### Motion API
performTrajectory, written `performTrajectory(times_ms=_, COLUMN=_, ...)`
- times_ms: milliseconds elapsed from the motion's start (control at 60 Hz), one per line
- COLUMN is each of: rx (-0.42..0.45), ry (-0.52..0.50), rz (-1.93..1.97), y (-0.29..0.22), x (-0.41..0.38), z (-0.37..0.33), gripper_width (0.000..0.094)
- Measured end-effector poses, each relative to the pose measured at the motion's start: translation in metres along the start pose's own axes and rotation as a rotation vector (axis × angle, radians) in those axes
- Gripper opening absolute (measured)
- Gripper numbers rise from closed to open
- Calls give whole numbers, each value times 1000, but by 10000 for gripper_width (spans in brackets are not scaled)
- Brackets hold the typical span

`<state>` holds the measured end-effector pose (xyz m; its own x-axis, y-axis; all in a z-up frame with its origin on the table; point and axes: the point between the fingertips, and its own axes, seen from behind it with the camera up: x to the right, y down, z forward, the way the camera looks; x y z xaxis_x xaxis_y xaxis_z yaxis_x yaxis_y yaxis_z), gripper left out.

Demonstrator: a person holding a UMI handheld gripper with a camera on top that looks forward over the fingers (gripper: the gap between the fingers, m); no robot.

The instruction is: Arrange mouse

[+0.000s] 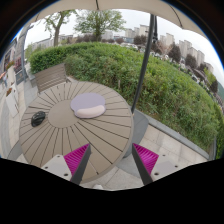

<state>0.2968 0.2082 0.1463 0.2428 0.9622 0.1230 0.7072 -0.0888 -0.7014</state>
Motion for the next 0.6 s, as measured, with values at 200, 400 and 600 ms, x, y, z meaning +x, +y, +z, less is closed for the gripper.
performTrajectory(times_ms=200, rx=21, ry=-25, rz=-21, y=-6, x=-50, z=-4, gripper_width=854)
performTrajectory(times_ms=400, rx=42, ry=-70, rz=-52, y=-15, x=-150, z=-11, gripper_width=856)
performTrajectory(times_ms=600, rx=76, ry=-148, rz=-52, y=-21, x=-282, z=-35, gripper_width=855)
